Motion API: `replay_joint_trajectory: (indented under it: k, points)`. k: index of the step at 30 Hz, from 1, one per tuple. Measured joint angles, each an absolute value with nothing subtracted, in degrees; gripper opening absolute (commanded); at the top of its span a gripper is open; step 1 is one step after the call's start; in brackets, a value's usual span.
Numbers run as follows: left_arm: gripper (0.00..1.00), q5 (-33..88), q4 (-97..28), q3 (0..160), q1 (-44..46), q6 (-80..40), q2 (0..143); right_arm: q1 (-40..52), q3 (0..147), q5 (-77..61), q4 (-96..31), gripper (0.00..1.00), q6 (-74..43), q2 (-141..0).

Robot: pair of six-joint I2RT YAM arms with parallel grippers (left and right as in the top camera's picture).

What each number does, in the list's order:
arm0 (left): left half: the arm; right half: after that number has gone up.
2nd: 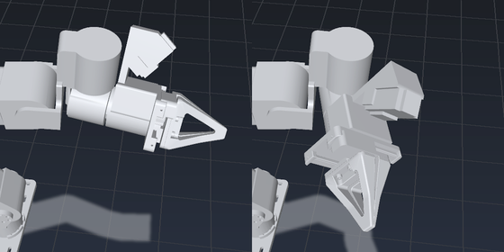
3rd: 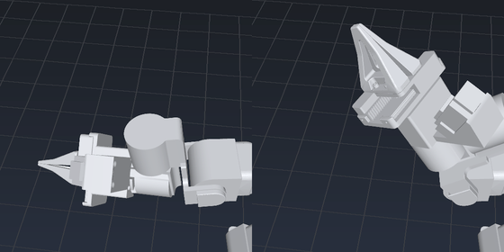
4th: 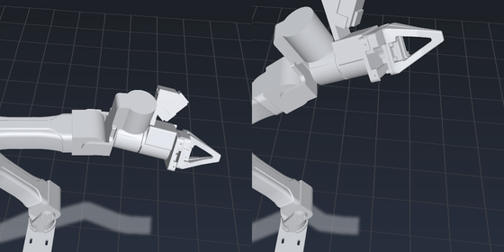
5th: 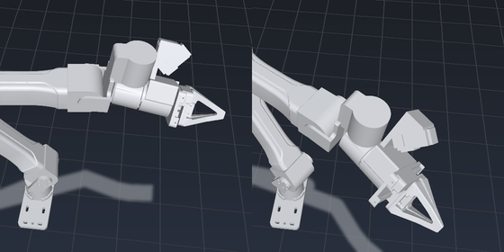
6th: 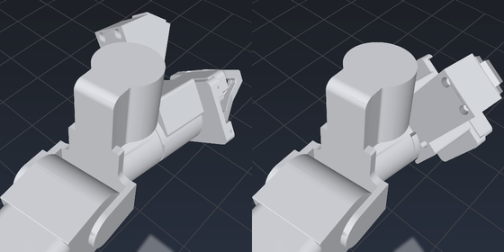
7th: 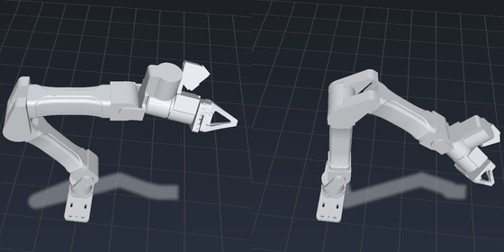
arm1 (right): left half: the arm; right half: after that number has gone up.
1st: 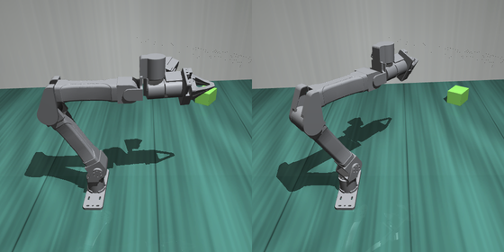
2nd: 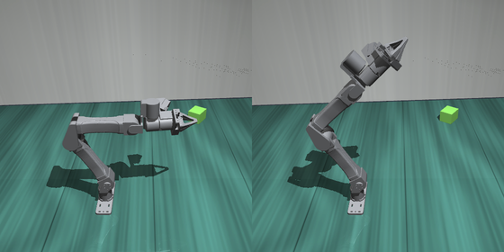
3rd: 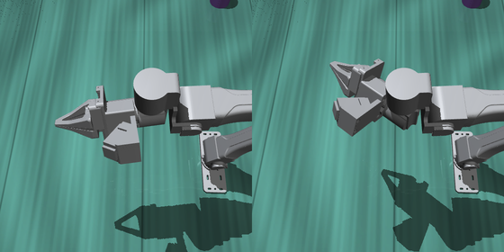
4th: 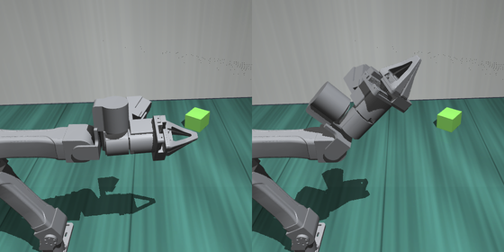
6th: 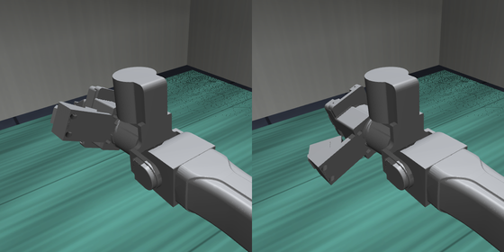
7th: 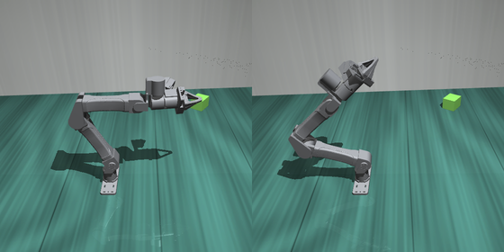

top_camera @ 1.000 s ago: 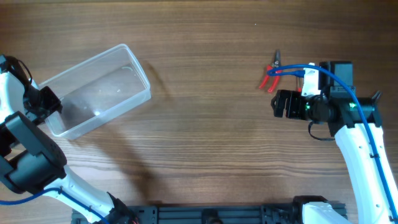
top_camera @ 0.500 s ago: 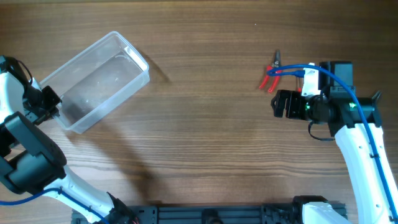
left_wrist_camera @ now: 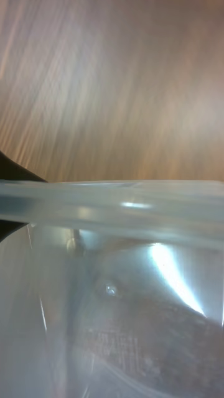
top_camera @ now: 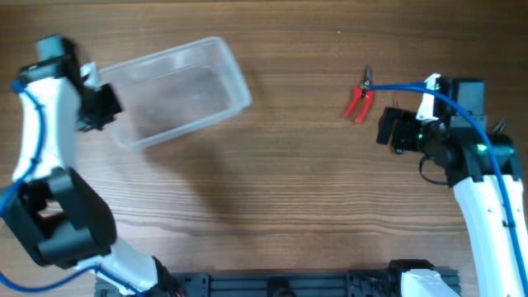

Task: Pack container
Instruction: 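Drag the container right to the table center with the left gripper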

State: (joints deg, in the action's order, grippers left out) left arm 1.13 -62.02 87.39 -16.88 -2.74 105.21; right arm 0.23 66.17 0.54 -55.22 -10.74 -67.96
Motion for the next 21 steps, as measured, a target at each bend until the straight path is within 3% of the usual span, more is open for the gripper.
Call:
replay_joint_trajectory:
  k: [11, 21]
  points:
    - [0.04, 2.02, -60.80, 87.39, 14.02, -2.87, 101.12, 0.23, 67.22, 1.85, -56.80, 1.00, -11.35, -67.44]
    - [0.04, 0.97, -60.20, 86.15, 14.26, -3.95, 101.27, 0.23, 67.22, 2.00, -57.89, 1.00, -11.33, -67.42]
